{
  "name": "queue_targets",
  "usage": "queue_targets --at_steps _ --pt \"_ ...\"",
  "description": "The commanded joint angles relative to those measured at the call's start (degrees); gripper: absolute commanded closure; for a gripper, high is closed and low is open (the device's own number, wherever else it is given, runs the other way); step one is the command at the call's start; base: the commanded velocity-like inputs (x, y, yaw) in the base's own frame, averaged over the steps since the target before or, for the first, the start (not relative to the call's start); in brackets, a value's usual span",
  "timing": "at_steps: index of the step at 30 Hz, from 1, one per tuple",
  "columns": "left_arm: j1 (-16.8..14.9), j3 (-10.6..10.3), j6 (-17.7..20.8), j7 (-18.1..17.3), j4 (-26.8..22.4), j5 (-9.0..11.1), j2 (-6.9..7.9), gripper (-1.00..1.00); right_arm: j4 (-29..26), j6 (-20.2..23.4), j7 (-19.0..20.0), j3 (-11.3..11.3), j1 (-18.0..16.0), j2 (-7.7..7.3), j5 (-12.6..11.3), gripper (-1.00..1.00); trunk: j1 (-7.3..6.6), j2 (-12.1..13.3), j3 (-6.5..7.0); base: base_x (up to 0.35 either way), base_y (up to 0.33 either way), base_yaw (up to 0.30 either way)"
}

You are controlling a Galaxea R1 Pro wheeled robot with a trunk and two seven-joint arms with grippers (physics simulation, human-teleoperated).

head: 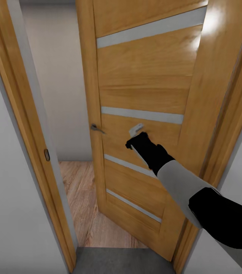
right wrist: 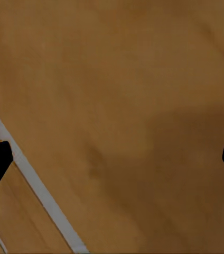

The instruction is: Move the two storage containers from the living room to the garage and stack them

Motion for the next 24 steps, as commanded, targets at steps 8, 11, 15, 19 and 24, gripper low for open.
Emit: queue_targets --at_steps 8,11,15,19,24 --pt "0.0 0.0 -0.1 0.0 0.0 0.4 0.0 -1.0 -4.9 1.5 0.5 0.2 0.1 0.0 -4.9 -1.0 0.0 0.0 -0.06 0.0 0.0 0.0" --pt "0.0 0.0 -0.1 0.0 0.0 0.4 0.0 -1.0 -5.4 1.5 0.4 0.2 0.2 0.0 -5.8 -1.0 0.0 0.0 -0.06 0.0 0.0 0.0" --pt "0.0 0.0 -0.1 0.0 0.0 0.4 0.0 -1.0 -5.5 1.4 0.4 0.0 0.2 0.0 -6.0 -1.0 0.0 0.0 -0.06 0.0 0.0 0.0" --pt "0.0 0.0 -0.1 0.0 0.0 0.4 0.0 -1.0 -5.5 1.3 0.2 0.0 0.5 0.0 -6.0 -1.0 0.0 0.0 -0.06 0.0 0.0 0.0" --pt "0.0 0.0 -0.1 0.0 0.0 0.4 0.0 -1.0 -5.5 0.9 0.4 0.2 0.6 0.0 -6.0 -1.0 0.0 0.0 -0.06 0.0 0.0 0.0"
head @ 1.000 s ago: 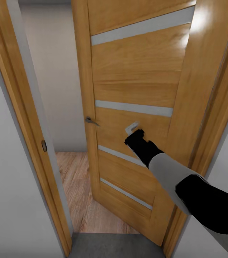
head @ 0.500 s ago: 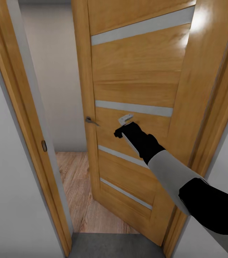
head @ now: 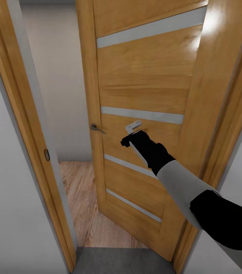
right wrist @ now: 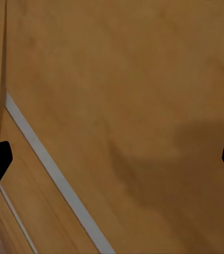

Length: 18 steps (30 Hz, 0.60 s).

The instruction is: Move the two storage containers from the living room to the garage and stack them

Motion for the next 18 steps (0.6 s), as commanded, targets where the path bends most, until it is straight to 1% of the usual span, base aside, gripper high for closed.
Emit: queue_targets --at_steps 1,11,13,14,18 --pt "0.0 0.0 -0.1 0.0 0.0 0.4 0.0 -1.0 0.0 0.2 -0.5 0.2 -0.1 0.0 -0.6 -1.0 0.0 0.0 -0.06 0.0 0.0 0.0" --pt "0.0 -0.1 -0.1 0.0 -0.1 0.2 0.02 -1.0 0.1 0.2 -0.4 0.2 -0.1 0.0 -0.7 -1.0 0.0 0.0 -0.06 0.0 0.0 0.0" --pt "0.0 -0.2 -0.3 0.1 -1.7 0.2 0.31 -1.0 0.1 0.1 -0.5 0.2 -0.1 0.0 -0.7 -1.0 0.0 0.0 -0.06 0.0 0.0 0.0" --pt "0.0 -0.1 -0.4 0.0 -4.0 0.1 0.41 -1.0 0.0 0.0 -0.7 0.2 -0.1 0.0 -0.6 -1.0 0.0 0.0 -0.06 0.0 0.0 0.0" --pt "0.0 -0.2 -0.4 0.0 -5.5 0.2 0.44 -1.0 0.0 -0.4 -0.7 0.3 -0.1 0.0 -0.6 -1.0 0.0 0.0 -0.06 0.0 0.0 0.0"
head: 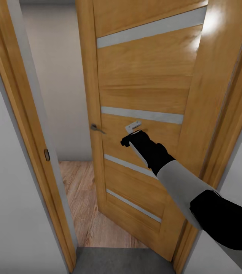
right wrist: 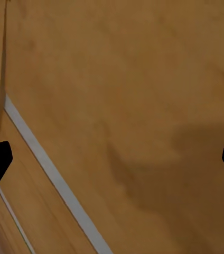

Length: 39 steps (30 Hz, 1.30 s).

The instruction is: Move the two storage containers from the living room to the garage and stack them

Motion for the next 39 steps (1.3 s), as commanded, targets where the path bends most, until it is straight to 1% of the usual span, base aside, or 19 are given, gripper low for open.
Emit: queue_targets --at_steps 1,5,7,10,11,15,18,22,25,26,29,34,39 --pt "0.0 0.0 -0.1 0.0 -0.1 0.4 0.01 -1.0 0.0 0.0 -0.5 0.2 -0.1 0.0 -0.6 -1.0 0.0 0.0 -0.06 0.0 0.0 0.0" --pt "0.0 0.5 -0.1 -0.3 -0.3 0.6 -0.12 -1.0 0.0 -2.4 -0.1 0.5 0.0 0.0 -0.7 -1.0 0.0 0.0 -0.06 0.0 0.0 0.0" --pt "0.0 0.5 -0.1 -0.5 -0.4 0.6 -0.87 -1.0 0.0 -3.8 0.0 0.5 0.0 0.0 -0.7 -1.0 0.0 0.0 -0.06 0.0 0.0 0.0" --pt "0.0 0.5 -0.1 -0.5 -0.4 0.6 -1.63 -1.0 0.0 -5.7 0.3 0.6 0.0 0.0 -0.7 -1.0 0.0 0.0 -0.06 0.0 0.0 0.0" --pt "0.0 0.5 -0.1 -0.5 -0.4 0.6 -1.86 -1.0 0.0 -6.8 1.2 0.6 0.0 0.0 -0.7 -1.0 0.0 0.0 -0.06 0.0 0.0 0.0" --pt "0.0 0.4 -0.1 -0.5 -0.5 0.7 -1.94 -1.0 0.0 -7.4 2.7 0.6 0.0 0.0 -0.7 -1.0 0.0 0.0 -0.06 0.0 0.0 0.0" --pt "0.0 0.3 -0.1 -0.5 -0.5 0.5 -1.93 -1.0 0.0 -7.4 2.9 0.7 0.0 0.0 -0.7 -1.0 0.0 0.0 -0.06 0.071 0.0 0.0" --pt "0.0 -0.1 -0.1 -0.5 -0.5 0.1 -1.92 -1.0 0.0 -7.0 2.5 0.9 0.0 0.0 -0.7 -1.0 0.0 0.0 -0.06 0.253 0.0 0.0" --pt "0.0 -0.1 -0.1 -0.4 -0.5 0.1 -1.92 -1.0 0.0 -6.8 1.0 0.9 0.0 0.0 -0.4 -1.0 0.0 0.0 -0.06 0.243 0.0 0.0" --pt "0.0 0.0 -0.1 -0.2 -0.5 0.2 -1.92 -1.0 0.0 -6.1 -0.4 1.0 0.0 0.0 -0.3 -1.0 0.0 0.0 -0.06 0.089 0.0 0.0" --pt "0.0 0.1 -0.1 0.0 -0.6 0.3 -1.98 -1.0 0.0 -4.0 -3.2 1.1 0.0 0.0 -0.2 -1.0 0.0 0.0 -0.06 0.049 0.0 0.0" --pt "0.0 0.1 -0.1 0.2 -0.9 0.5 -2.01 -1.0 0.0 -1.0 -7.4 2.5 -0.1 0.0 -0.1 -1.0 0.0 0.0 -0.06 0.007 0.0 0.0" --pt "0.0 0.2 -0.1 0.2 -1.0 0.5 -2.01 -1.0 0.7 0.0 -9.4 2.7 -0.1 0.0 -0.2 -1.0 0.0 0.0 -0.06 0.0 0.0 0.0"
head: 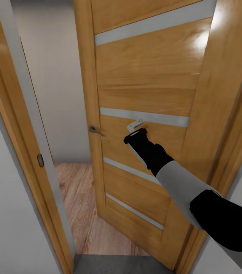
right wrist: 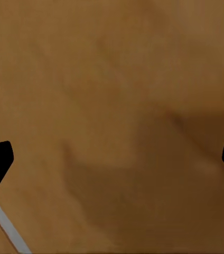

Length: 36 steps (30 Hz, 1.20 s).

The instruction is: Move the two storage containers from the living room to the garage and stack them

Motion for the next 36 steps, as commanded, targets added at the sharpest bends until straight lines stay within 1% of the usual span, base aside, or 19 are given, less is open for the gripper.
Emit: queue_targets --at_steps 1,4,10,12,16,19,25,30,33,35,36 --pt "0.0 0.0 -0.1 0.0 0.0 0.4 -0.01 -1.0 0.8 0.3 -0.8 0.1 -0.1 0.0 0.0 -1.0 0.0 0.0 -0.06 0.0 0.0 0.0" --pt "0.0 0.0 -0.1 0.0 0.0 0.4 -0.01 -1.0 3.8 -0.4 -0.9 0.2 -0.2 0.0 0.0 -1.0 0.0 0.0 -0.06 0.0 0.0 0.0" --pt "0.0 0.1 -0.1 0.0 0.0 0.4 -0.01 -1.0 7.2 -2.3 -1.0 0.2 -0.6 0.0 0.1 -1.0 0.0 0.0 -0.06 0.0 0.0 0.0" --pt "0.0 0.1 -0.1 0.0 0.0 0.4 -0.01 -1.0 10.1 -4.0 -0.9 0.2 -1.3 0.0 0.0 -1.0 0.0 0.0 -0.06 0.0 0.0 0.0" --pt "0.0 0.1 -0.1 0.0 0.0 0.4 -0.01 -1.0 16.2 -6.8 -1.0 0.2 -3.8 0.0 -0.3 -1.0 0.0 0.0 -0.06 0.0 0.0 0.0" --pt "0.0 0.1 -0.1 0.1 0.0 0.4 -0.01 -1.0 18.3 -7.9 -1.0 0.0 -4.7 0.0 -0.4 -1.0 0.0 0.0 -0.06 0.0 0.0 0.0" --pt "0.0 0.2 -0.1 0.1 0.0 0.4 -0.01 -1.0 18.8 -8.1 -1.0 0.0 -4.9 0.0 0.0 -1.0 0.0 0.0 -0.06 0.0 0.0 0.0" --pt "0.0 0.2 -0.1 0.1 0.0 0.4 -0.01 -1.0 17.9 -7.6 -1.0 -0.1 -4.9 0.0 0.4 -1.0 0.0 0.0 -0.06 0.0 0.0 0.0" --pt "0.0 0.2 -0.1 0.1 0.0 0.5 -0.01 -1.0 15.4 -7.0 -0.9 -0.1 -4.9 0.0 0.4 -1.0 0.0 0.0 -0.06 0.0 0.0 0.0" --pt "0.0 0.2 -0.1 0.1 0.0 0.5 -0.01 -1.0 11.9 -5.3 -0.8 -0.2 -4.9 0.0 0.4 -1.0 0.0 0.0 -0.06 0.0 0.0 0.0" --pt "0.0 0.2 -0.1 0.1 0.0 0.5 -0.01 -1.0 11.1 -5.0 -0.7 -0.2 -4.9 0.0 0.3 -1.0 0.0 0.0 -0.06 0.0 0.0 0.0"
